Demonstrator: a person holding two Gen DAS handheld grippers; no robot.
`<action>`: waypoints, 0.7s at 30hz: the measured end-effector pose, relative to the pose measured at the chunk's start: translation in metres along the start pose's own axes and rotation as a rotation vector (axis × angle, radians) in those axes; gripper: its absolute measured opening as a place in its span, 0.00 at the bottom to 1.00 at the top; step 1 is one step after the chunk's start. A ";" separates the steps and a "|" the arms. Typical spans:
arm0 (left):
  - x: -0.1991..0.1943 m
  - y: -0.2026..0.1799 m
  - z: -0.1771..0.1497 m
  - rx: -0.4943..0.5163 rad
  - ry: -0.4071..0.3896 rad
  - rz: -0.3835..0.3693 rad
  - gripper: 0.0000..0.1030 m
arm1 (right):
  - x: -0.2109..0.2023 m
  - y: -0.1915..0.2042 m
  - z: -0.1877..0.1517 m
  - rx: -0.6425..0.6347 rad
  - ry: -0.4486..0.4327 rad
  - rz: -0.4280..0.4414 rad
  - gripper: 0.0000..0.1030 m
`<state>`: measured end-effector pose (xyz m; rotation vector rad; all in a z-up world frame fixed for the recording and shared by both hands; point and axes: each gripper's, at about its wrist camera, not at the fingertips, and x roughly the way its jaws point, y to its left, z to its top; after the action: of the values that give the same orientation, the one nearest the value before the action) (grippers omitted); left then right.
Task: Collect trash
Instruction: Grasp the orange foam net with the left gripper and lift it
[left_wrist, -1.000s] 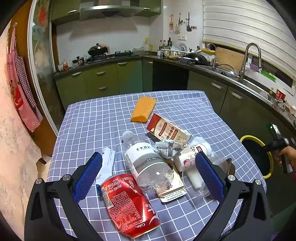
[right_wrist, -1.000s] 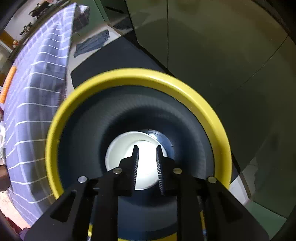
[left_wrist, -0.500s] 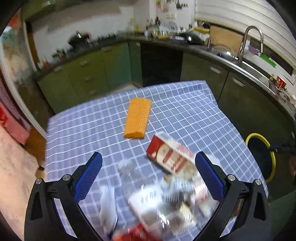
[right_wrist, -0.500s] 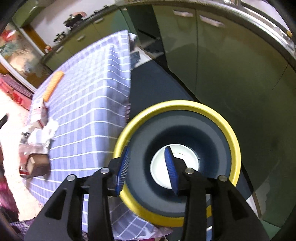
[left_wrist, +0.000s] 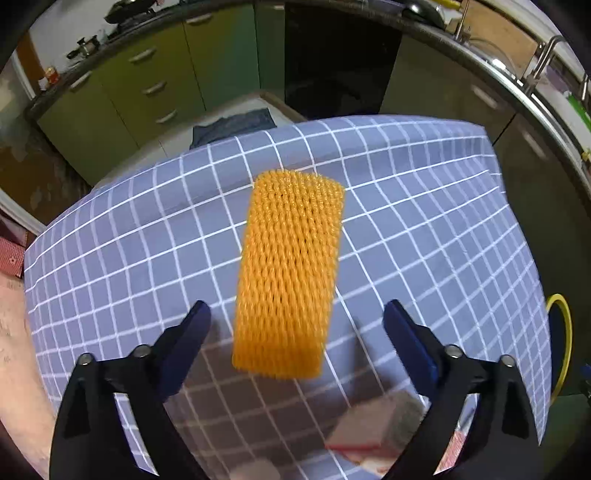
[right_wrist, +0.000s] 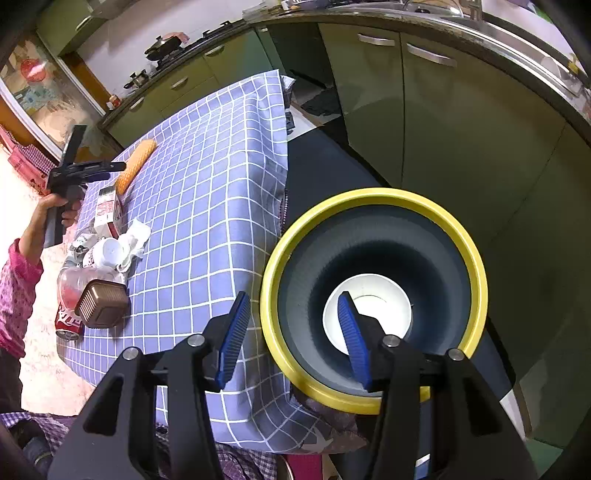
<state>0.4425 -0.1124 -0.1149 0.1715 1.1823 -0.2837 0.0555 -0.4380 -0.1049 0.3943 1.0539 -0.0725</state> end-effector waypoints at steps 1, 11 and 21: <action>0.005 0.000 0.003 0.002 0.010 0.000 0.83 | 0.000 -0.001 -0.001 0.002 0.000 0.000 0.46; 0.022 0.003 0.009 -0.004 0.025 -0.017 0.45 | 0.004 -0.001 0.000 0.011 0.002 0.023 0.47; -0.053 -0.010 -0.011 0.076 -0.116 -0.005 0.15 | -0.013 0.003 -0.008 -0.001 -0.046 0.036 0.47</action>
<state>0.4112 -0.1120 -0.0694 0.2158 1.0578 -0.3390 0.0433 -0.4344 -0.0967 0.4086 1.0013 -0.0490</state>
